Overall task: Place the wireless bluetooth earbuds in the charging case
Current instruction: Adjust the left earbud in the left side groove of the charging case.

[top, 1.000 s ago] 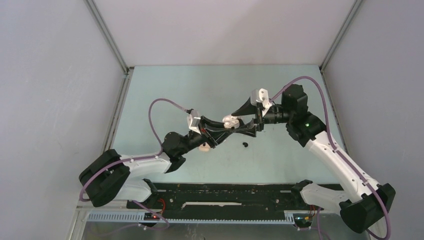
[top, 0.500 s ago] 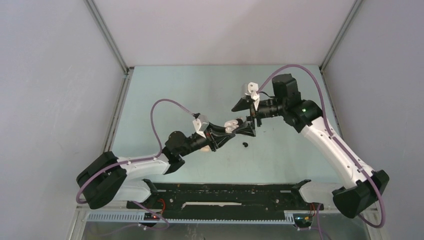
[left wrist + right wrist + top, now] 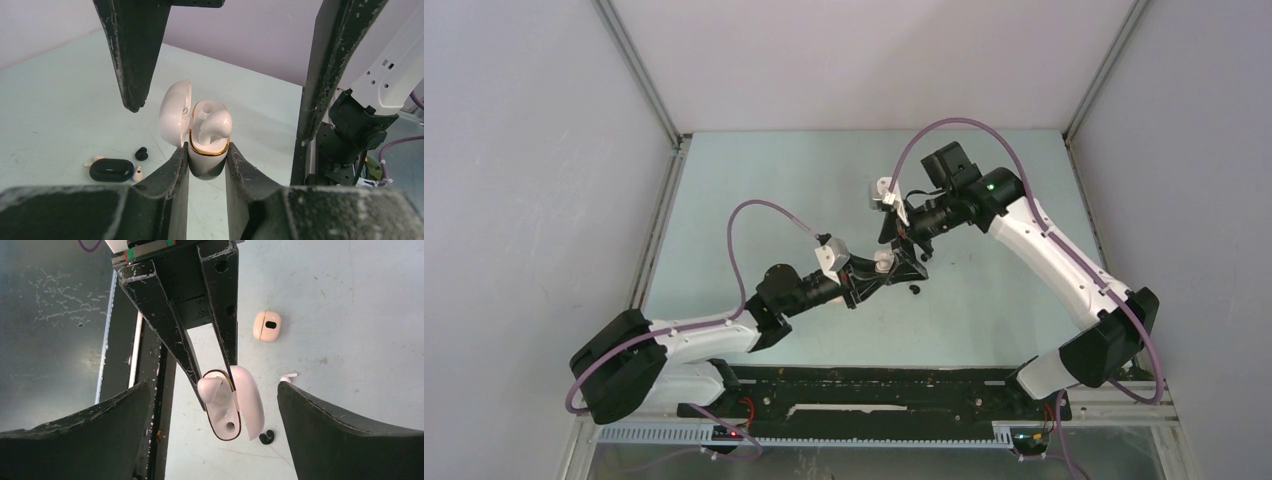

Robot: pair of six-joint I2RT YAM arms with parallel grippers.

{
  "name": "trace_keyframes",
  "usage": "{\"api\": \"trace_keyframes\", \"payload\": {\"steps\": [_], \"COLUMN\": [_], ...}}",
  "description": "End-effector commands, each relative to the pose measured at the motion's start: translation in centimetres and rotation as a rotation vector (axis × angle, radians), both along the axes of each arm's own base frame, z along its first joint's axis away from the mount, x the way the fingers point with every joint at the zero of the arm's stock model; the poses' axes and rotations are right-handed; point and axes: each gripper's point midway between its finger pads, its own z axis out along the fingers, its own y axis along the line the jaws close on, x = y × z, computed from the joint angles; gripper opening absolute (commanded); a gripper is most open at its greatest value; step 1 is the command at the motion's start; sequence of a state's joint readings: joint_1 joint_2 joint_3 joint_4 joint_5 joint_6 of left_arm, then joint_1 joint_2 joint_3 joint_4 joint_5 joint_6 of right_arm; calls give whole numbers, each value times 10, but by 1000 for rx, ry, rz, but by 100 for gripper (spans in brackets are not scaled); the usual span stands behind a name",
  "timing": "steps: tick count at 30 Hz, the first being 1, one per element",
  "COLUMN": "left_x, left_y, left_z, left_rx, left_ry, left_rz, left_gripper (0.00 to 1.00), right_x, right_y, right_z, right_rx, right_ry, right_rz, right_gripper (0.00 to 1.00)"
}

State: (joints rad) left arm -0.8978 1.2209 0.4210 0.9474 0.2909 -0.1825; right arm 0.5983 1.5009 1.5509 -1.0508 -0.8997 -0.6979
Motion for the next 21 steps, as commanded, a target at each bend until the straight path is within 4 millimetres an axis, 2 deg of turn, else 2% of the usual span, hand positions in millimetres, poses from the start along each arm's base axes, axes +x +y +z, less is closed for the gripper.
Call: {"api": "trace_keyframes", "payload": {"steps": [1, 5, 21], "left_x": [-4, -6, -10], "left_y": [3, 3, 4], "left_z": [16, 17, 16], "left_rx": [-32, -32, -28], "left_ry": [-62, -68, -90], "left_rz": [8, 2, -3], "left_gripper": [0, 0, 0], "right_x": [-2, 5, 23], "right_y": [-3, -3, -5], "right_z": [5, -2, -7], "right_rx": [-8, -35, -24], "right_ry": [-57, -53, 42], "right_rz": [8, -20, -92], "right_gripper": [100, 98, 95]}}
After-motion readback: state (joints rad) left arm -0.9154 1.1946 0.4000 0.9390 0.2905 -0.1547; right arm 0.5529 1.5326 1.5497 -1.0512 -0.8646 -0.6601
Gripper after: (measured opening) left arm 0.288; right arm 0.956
